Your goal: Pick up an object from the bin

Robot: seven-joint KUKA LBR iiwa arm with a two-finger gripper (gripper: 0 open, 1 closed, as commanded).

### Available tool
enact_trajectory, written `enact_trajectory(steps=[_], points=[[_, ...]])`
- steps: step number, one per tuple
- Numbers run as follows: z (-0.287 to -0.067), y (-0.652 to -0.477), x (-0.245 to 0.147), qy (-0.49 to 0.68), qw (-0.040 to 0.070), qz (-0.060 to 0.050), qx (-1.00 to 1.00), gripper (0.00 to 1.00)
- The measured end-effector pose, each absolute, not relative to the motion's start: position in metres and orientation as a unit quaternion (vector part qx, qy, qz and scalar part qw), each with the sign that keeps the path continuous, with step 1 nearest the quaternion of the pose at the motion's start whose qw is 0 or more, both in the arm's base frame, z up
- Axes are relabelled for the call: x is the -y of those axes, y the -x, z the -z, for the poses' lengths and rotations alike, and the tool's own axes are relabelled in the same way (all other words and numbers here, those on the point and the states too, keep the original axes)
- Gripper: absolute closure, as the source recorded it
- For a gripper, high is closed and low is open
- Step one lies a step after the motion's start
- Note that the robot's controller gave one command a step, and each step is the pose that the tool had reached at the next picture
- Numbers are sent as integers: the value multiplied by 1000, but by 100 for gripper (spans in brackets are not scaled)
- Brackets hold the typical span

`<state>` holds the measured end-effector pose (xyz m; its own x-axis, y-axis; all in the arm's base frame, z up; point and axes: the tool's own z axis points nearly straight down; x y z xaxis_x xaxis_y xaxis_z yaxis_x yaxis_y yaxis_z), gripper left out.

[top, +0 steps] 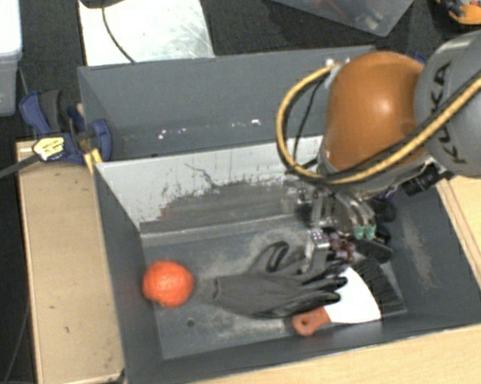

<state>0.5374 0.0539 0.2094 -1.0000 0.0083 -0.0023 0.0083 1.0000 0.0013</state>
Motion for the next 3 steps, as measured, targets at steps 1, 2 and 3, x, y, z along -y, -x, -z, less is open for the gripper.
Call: enact_trajectory(steps=[1,2,3], points=[[-209,-537,-54,-4,1,-1,-1000,0],[-184,-543,-7,81,2,0,-997,0],[-178,-525,2,59,2,-1,-998,0]])
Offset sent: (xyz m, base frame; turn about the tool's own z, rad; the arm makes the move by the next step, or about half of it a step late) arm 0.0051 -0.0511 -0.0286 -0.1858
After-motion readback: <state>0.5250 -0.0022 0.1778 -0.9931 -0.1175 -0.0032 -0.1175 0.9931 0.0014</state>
